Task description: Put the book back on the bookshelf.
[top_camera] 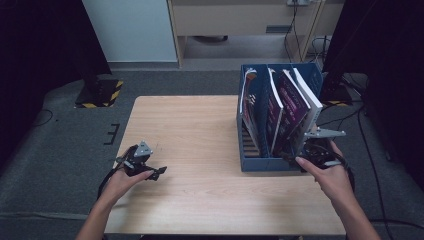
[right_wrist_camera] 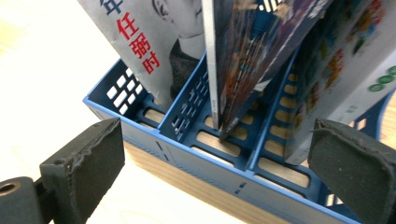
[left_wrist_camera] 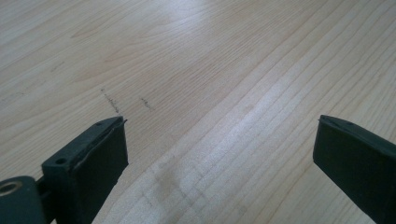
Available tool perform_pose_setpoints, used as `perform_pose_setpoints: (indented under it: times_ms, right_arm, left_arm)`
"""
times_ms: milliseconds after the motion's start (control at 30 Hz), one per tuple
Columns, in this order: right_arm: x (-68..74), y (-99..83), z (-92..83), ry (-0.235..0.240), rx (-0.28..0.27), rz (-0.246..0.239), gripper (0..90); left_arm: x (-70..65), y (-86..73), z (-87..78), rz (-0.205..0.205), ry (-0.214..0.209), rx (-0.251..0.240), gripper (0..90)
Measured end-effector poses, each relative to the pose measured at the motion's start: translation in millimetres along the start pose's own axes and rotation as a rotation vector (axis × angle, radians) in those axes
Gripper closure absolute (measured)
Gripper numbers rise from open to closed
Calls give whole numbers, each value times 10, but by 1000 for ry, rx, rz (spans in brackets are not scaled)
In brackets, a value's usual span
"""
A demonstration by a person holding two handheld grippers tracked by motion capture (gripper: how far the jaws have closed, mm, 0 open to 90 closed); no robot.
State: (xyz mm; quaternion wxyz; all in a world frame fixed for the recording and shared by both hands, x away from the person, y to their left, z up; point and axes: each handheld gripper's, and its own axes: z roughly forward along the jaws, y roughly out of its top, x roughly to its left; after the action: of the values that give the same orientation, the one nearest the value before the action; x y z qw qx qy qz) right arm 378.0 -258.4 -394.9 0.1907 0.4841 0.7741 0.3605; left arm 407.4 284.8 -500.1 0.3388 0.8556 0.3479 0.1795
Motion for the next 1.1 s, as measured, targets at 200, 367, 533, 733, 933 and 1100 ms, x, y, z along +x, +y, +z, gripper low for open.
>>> perform_pose_setpoints:
  times_ms: [200, 367, 533, 733, 933, 1100]
  right_arm:
    - [84, -62, 93, 18, 11, -1, 43]
    - [140, -101, 166, 24, 16, -10, 43]
    - [182, -117, 191, 33, 14, -12, 44]
    - [230, -157, 209, 39, 15, -16, 44]
    - [294, -214, 237, 46, 26, -24, 44]
    - [341, -251, 272, 53, 34, -39, 44]
  left_arm:
    - [0, 1, -9, 1, 0, -5, 28]
    - [-6, 0, -2, 5, -1, 1, 28]
    - [-9, -1, 0, 8, 0, 3, 28]
    - [-11, 4, -8, 8, 0, -3, 28]
    - [-4, 7, -22, 6, 2, -10, 28]
    - [-8, 5, -9, 9, 1, -2, 28]
